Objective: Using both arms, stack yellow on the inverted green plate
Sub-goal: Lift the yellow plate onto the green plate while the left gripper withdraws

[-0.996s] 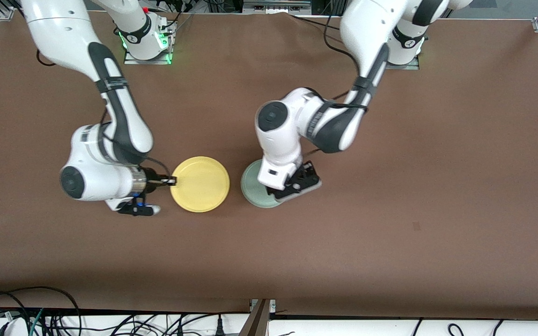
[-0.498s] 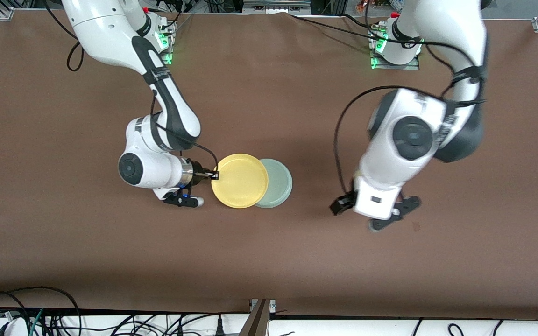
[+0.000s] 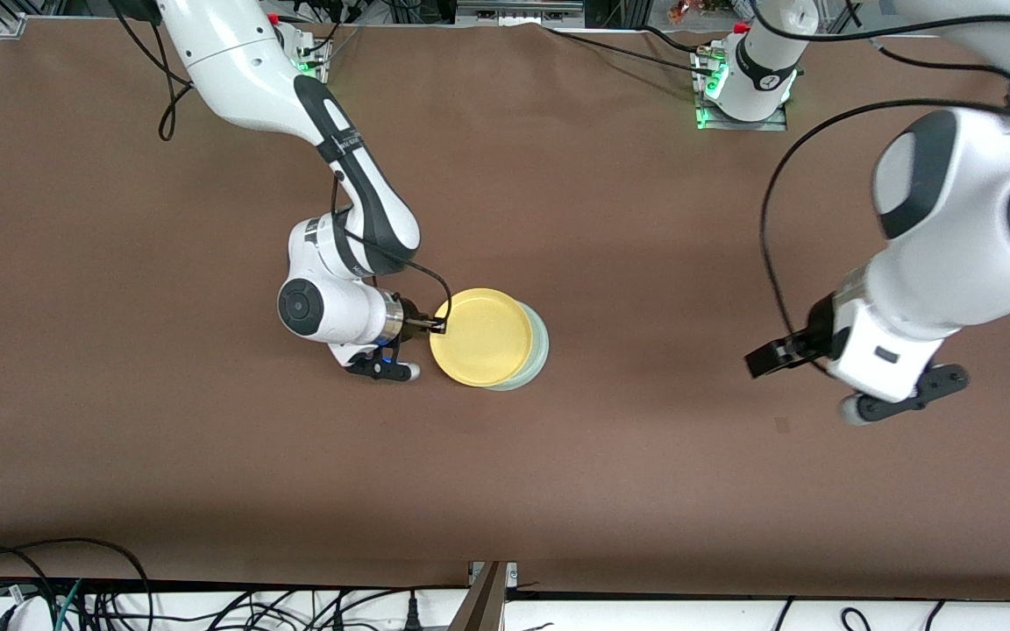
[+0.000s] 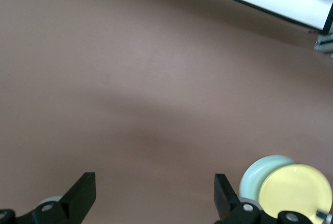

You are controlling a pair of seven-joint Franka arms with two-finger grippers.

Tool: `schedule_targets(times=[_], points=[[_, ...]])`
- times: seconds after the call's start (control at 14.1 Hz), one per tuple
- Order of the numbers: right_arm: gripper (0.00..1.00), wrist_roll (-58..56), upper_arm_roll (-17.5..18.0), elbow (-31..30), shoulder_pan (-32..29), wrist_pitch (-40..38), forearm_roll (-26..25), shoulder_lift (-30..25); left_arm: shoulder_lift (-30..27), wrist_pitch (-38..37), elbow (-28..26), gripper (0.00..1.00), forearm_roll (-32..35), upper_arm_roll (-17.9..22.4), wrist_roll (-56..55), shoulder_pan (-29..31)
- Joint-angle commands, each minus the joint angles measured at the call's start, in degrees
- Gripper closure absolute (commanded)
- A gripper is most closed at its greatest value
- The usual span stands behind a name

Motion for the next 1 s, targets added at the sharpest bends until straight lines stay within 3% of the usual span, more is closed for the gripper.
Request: schedule_targets(times=[0.0, 0.21, 0.43, 0.64, 0.78, 0.92], points=[[1.0, 1.13, -0.29, -0.15, 2.03, 3.09, 1.84, 1.06, -3.45, -3.97, -1.3, 0.0, -1.22, -0.59, 9.15, 3.33], [1.0, 2.45, -0.37, -0.24, 3.71, 5.12, 1.84, 2.21, -7.05, -5.91, -3.22, 0.0, -0.78, -0.24, 16.1, 5.7], [1.0, 2.45, -0.37, -0.5, 4.68, 5.74, 1.84, 2.56, -15.48, -5.48, -14.28, 0.0, -0.25, -0.33, 22.87, 8.87], [1.0, 2.45, -0.37, -0.77, 4.5, 5.74, 1.84, 2.56, -19.89, -5.04, -19.31, 0.0, 4.13, -0.41, 24.11, 9.05], [1.0, 2.28, -0.46, -0.59, 4.07, 5.65, 1.75, 2.47, -22.34, -1.99, -23.77, 0.0, 5.02, -0.68, 24.21, 8.96], [1.0, 1.58, -0.55, -0.5, 3.27, 5.65, 1.75, 2.39, -27.35, 2.85, -31.85, 0.0, 5.29, -0.85, 24.21, 8.96]])
